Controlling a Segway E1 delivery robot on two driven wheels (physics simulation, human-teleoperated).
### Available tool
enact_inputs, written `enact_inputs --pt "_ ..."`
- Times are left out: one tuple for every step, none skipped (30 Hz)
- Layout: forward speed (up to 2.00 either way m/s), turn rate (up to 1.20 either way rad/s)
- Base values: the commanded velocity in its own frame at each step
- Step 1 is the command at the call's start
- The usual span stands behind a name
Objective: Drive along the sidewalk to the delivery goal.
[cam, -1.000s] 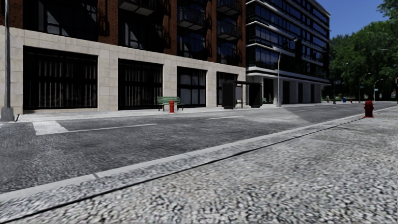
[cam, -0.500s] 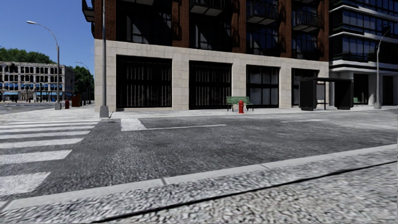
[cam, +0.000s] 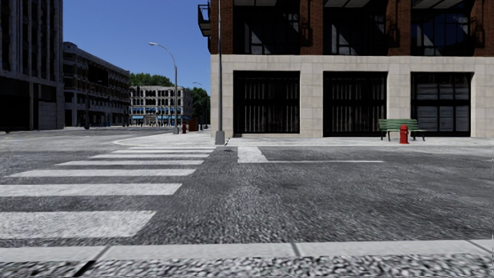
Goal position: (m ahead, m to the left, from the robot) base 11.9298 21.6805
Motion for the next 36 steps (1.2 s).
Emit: enact_inputs --pt "0.71 0.81" --pt "0.71 0.81" --pt "0.71 0.81" --pt "0.71 0.81" --pt "0.71 0.82" --pt "0.71 0.82" --pt "0.71 0.82" --pt "0.72 0.82" --pt "0.73 0.82" --pt "0.76 0.82" --pt "0.78 0.82" --pt "0.78 0.82" --pt "0.80 0.82" --pt "0.82 0.82" --pt "0.82 0.82" --pt "0.83 0.82" --pt "0.83 0.82" --pt "0.83 0.82" --pt "0.83 0.82" --pt "0.83 0.82" --pt "0.83 0.82" --pt "0.83 0.82" --pt "0.83 0.82" --pt "0.83 0.82" --pt "0.83 0.82" --pt "0.83 0.82" --pt "0.83 0.82" --pt "0.83 0.72" --pt "0.83 0.00" --pt "0.84 0.00" --pt "0.86 0.00" --pt "0.88 0.00" --pt "0.88 0.00" --pt "0.89 0.00" --pt "0.89 0.00" --pt "0.89 0.00"
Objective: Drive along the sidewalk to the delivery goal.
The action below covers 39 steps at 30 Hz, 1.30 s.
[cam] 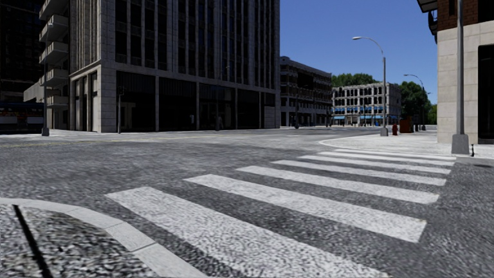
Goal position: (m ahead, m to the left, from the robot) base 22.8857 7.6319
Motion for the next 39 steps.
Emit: enact_inputs --pt "0.89 0.00" --pt "0.89 0.00" --pt "0.89 0.00" --pt "0.89 0.00" --pt "0.89 0.00" --pt "0.89 0.00" --pt "0.89 0.00" --pt "0.89 -0.06" --pt "0.89 -0.09" --pt "0.88 -0.11" --pt "0.88 -0.18" --pt "0.88 -0.18" --pt "0.88 -0.20" --pt "0.88 -0.25" --pt "0.88 -0.30" --pt "0.88 -0.34" --pt "0.88 -0.34" --pt "0.93 -0.35" --pt "1.00 -0.35" --pt "1.03 -0.36" --pt "1.04 -0.36" --pt "1.04 -0.37" --pt "1.04 -0.37" --pt "1.04 -0.38" --pt "1.04 -0.40" --pt "1.04 -0.41" --pt "1.04 -0.41" --pt "1.04 -0.41" --pt "1.04 -0.41" --pt "1.04 -0.41" --pt "1.04 -0.41" --pt "1.04 -0.41" --pt "1.04 -0.41" --pt "1.04 -0.41" --pt "1.04 -0.41" --pt "1.04 -0.42" --pt "1.04 -0.43" --pt "1.04 -0.45" --pt "1.05 -0.47"
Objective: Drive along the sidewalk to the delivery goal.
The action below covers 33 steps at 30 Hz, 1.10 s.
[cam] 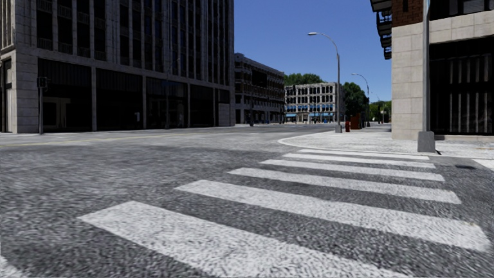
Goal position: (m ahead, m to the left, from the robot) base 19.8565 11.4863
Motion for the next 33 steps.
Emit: enact_inputs --pt "1.05 -0.47" --pt "1.06 -0.52" --pt "1.10 -0.56" --pt "1.11 -0.57" --pt "1.11 -0.58" --pt "1.11 -0.58" --pt "1.11 -0.58" --pt "1.11 -0.58" --pt "1.11 -0.58" --pt "1.11 -0.58" --pt "1.11 -0.58" --pt "1.11 -0.58" --pt "1.11 -0.58" --pt "1.11 -0.58" --pt "1.11 -0.58" --pt "1.11 -0.58" --pt "1.12 -0.58" --pt "1.13 -0.58" --pt "1.13 -0.58" --pt "1.13 -0.58" --pt "1.13 -0.58" --pt "1.13 -0.58" --pt "1.13 -0.58" --pt "1.13 -0.58" --pt "1.13 -0.58" --pt "1.13 -0.58" --pt "1.13 -0.58" --pt "1.14 -0.58" --pt "1.14 -0.52" --pt "1.14 -0.27" --pt "1.14 -0.27" --pt "1.14 -0.01" --pt "1.14 0.00"
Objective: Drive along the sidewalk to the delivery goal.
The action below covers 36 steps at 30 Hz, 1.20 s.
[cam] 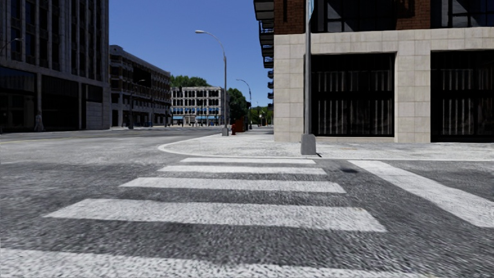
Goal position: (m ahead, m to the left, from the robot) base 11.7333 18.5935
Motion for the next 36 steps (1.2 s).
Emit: enact_inputs --pt "1.15 0.00" --pt "1.16 0.00" --pt "1.16 0.00" --pt "1.18 0.00" --pt "1.21 0.00" --pt "1.24 0.00" --pt "1.25 0.00" --pt "1.25 0.00" --pt "1.25 0.00" --pt "1.25 0.00" --pt "1.25 0.00" --pt "1.26 0.00" --pt "1.26 0.00" --pt "1.26 0.06" --pt "1.28 0.16" --pt "1.29 0.25" --pt "1.29 0.28" --pt "1.29 0.28" --pt "1.29 0.28" --pt "1.29 0.28" --pt "1.29 0.26" --pt "1.29 0.19" --pt "1.29 0.16" --pt "1.29 0.16" --pt "1.29 0.14" --pt "1.29 0.13" --pt "1.29 0.13" --pt "1.29 0.13" --pt "1.29 0.13" --pt "1.29 0.13" --pt "1.29 0.13" --pt "1.29 0.00" --pt "1.29 0.00" --pt "1.29 0.00" --pt "1.29 0.00" --pt "1.29 0.00"
